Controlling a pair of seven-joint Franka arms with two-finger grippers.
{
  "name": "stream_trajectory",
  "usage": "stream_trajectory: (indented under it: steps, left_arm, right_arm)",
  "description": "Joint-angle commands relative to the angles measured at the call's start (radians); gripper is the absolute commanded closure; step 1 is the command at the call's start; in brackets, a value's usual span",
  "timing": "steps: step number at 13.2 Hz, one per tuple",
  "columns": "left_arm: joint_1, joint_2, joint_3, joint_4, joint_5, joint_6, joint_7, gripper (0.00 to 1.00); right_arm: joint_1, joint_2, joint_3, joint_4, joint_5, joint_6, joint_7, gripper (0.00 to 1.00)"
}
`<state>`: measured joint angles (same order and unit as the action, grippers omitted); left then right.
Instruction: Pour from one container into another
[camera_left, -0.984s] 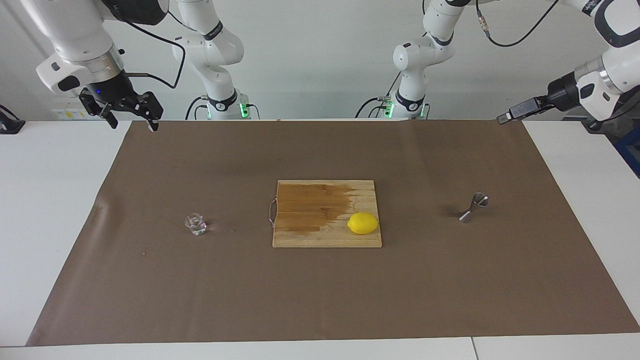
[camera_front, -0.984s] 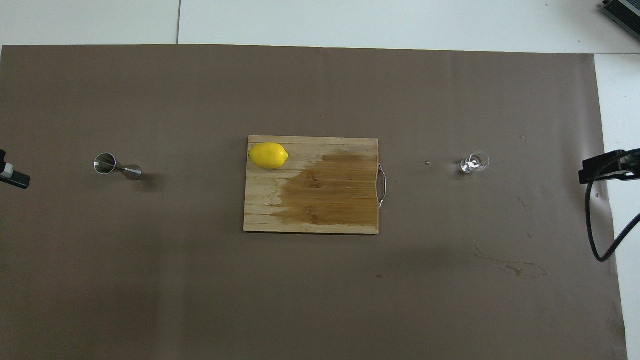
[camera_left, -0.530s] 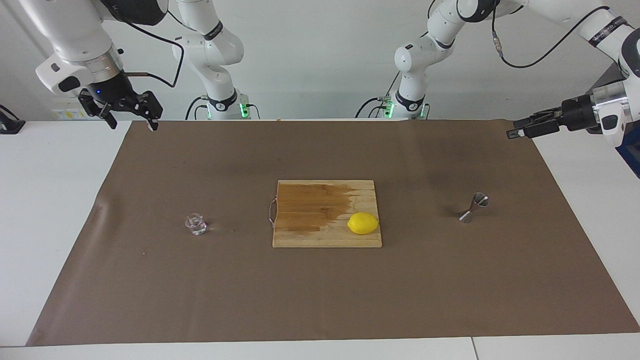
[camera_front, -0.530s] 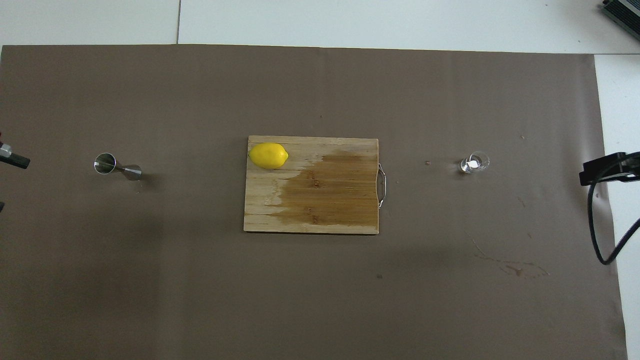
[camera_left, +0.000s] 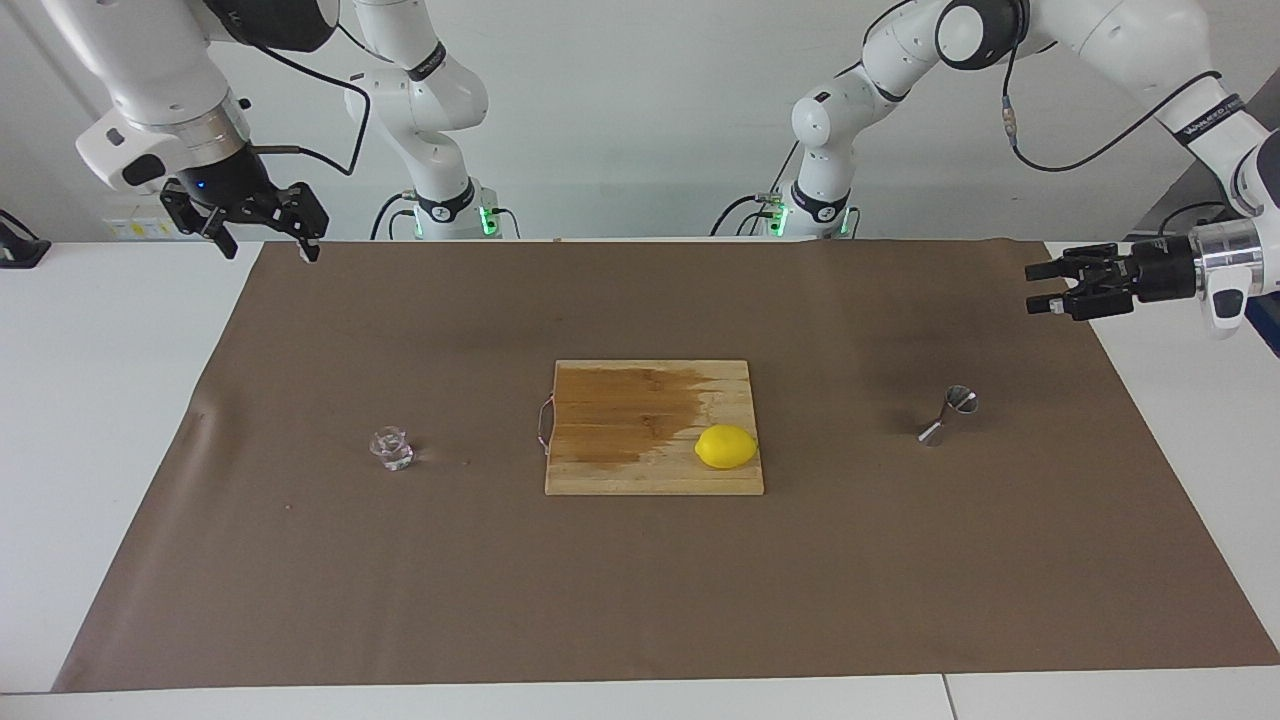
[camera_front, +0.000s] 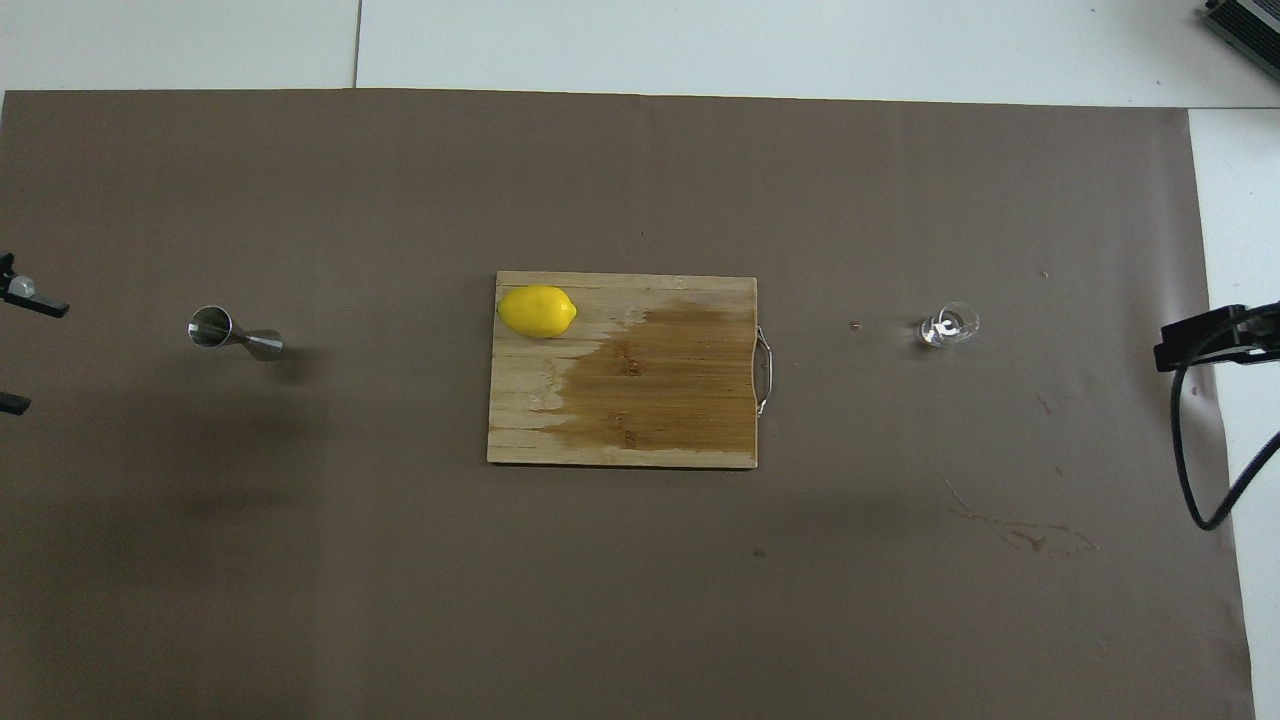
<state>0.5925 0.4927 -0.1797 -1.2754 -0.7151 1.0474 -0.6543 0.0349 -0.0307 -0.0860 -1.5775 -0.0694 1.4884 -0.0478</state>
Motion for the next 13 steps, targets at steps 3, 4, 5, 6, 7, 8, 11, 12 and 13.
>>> stream_trajectory:
  steps: [3,4,5,6,7,8,11,12,13]
  left_arm:
    - [0.067,0.064,-0.03,0.028,-0.155,0.046,-0.281,0.0]
    - [0.07,0.066,-0.029,0.015,-0.168,0.066,-0.298,0.0]
    - [0.082,0.066,-0.029,-0.011,-0.194,0.089,-0.329,0.0]
    - [0.085,0.064,-0.029,-0.034,-0.217,0.108,-0.376,0.0]
    - [0.087,0.064,-0.029,-0.047,-0.236,0.12,-0.425,0.0]
    - [0.087,0.064,-0.029,-0.054,-0.254,0.129,-0.461,0.0]
    - [0.089,0.092,-0.029,-0.062,-0.274,0.135,-0.47,0.0]
    - [0.092,0.115,-0.03,-0.056,-0.274,0.134,-0.47,0.0]
    - [0.102,0.136,-0.033,-0.055,-0.276,0.131,-0.47,0.0]
  right_arm:
    - [-0.004,-0.001,0.003,-0.004,0.013,0.001,-0.03,0.0]
    - [-0.003,-0.001,0.003,-0.006,0.013,0.003,-0.026,0.0]
    - [-0.001,-0.001,0.005,-0.004,0.013,0.004,-0.021,0.0]
    - [-0.001,-0.001,0.005,-0.004,0.011,0.006,-0.02,0.0]
    - [-0.001,-0.001,0.005,-0.004,0.011,0.009,-0.018,0.0]
    - [0.0,-0.001,0.005,-0.004,0.011,0.013,-0.018,0.0]
    - [0.0,-0.001,0.005,-0.004,0.011,0.013,-0.017,0.0]
    - [0.0,-0.001,0.005,-0.004,0.011,0.013,-0.017,0.0]
    - [0.0,-0.001,0.005,-0.004,0.011,0.018,-0.017,0.0]
